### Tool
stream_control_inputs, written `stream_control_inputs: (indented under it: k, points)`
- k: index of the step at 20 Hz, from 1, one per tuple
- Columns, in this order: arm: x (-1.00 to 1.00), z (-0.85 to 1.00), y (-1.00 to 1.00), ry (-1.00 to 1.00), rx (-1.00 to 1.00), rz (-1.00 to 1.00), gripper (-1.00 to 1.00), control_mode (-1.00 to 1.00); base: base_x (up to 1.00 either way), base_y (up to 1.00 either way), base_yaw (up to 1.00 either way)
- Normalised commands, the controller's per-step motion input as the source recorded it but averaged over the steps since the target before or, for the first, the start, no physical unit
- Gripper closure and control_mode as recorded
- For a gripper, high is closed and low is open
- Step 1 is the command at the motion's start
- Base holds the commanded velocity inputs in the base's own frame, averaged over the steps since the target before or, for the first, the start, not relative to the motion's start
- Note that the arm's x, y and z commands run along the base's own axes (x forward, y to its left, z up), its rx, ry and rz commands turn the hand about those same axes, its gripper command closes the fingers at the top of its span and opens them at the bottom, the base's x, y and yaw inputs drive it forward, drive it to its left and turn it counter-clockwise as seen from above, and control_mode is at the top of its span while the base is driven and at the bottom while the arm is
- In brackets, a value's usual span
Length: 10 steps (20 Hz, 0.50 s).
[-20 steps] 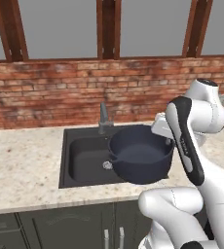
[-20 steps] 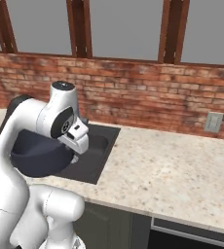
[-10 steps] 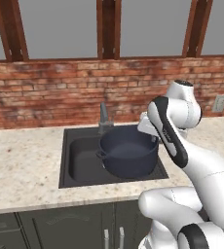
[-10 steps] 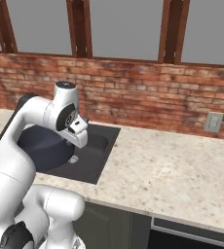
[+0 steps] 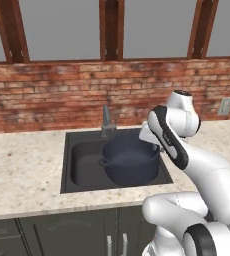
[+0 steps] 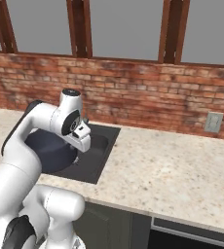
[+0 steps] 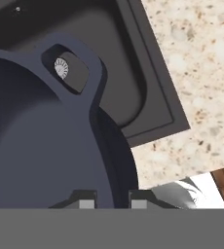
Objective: Move the pot and pan from the stove into the sink.
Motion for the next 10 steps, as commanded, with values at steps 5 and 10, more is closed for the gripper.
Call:
stream_control_inputs:
  k: [5,10]
  points:
    - [0.08,-0.2,-0.09,-0.15,0.0,-0.04,1.0,-1.0,0.0,0.0,0.0]
    - [0.42,0.0,-0.1,-0.12,0.0,-0.08,1.0,-1.0,0.0,0.0,0.0]
